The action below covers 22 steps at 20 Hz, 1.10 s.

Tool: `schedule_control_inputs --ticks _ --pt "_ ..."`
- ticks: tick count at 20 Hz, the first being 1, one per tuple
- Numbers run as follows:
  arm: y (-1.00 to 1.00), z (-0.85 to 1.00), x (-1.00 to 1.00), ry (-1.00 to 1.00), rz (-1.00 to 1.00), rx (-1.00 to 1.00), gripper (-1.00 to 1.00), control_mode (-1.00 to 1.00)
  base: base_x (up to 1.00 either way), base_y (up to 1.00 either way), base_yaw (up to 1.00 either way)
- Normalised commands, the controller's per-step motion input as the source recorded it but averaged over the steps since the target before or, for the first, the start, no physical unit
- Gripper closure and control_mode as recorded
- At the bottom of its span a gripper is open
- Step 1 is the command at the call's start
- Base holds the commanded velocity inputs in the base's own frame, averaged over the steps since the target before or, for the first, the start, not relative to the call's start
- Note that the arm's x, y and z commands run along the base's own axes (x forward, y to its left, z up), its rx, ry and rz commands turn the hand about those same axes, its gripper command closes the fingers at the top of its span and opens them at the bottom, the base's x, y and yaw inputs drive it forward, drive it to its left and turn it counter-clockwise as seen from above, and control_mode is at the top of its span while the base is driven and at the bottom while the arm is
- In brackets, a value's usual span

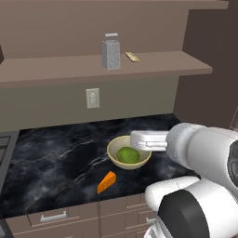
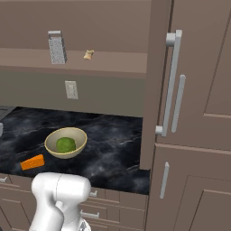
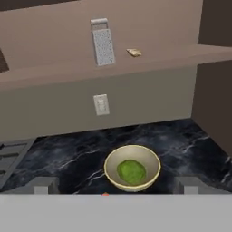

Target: Pick the cheese from the fridge and the cheese grater from the cabinet and place them next to the salad bowl.

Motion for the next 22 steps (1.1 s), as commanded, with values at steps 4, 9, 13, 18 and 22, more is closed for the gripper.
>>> schedule_control_inputs --ticks 4,9,13,18,22 --pt "0.0 0.45 -0.03 -0.33 0.02 0.0 -1.0 -1.0 0.0 0.0 0.0" --pt "-0.01 0.3 0.0 -0.29 0.09 0.0 -1.0 -1.0 0.0 0.0 0.0" --pt "-0.01 0.36 -0.03 -0.27 0.14 -0.02 -1.0 -1.0 0.0 0.0 0.0" --pt "-0.12 0.36 0.0 -0.16 0.09 0.0 -1.0 -1.0 0.0 0.0 0.0" --pt "-0.03 -0.03 0.0 -0.08 0.01 0.0 -1.0 -1.0 0.0 0.0 0.0"
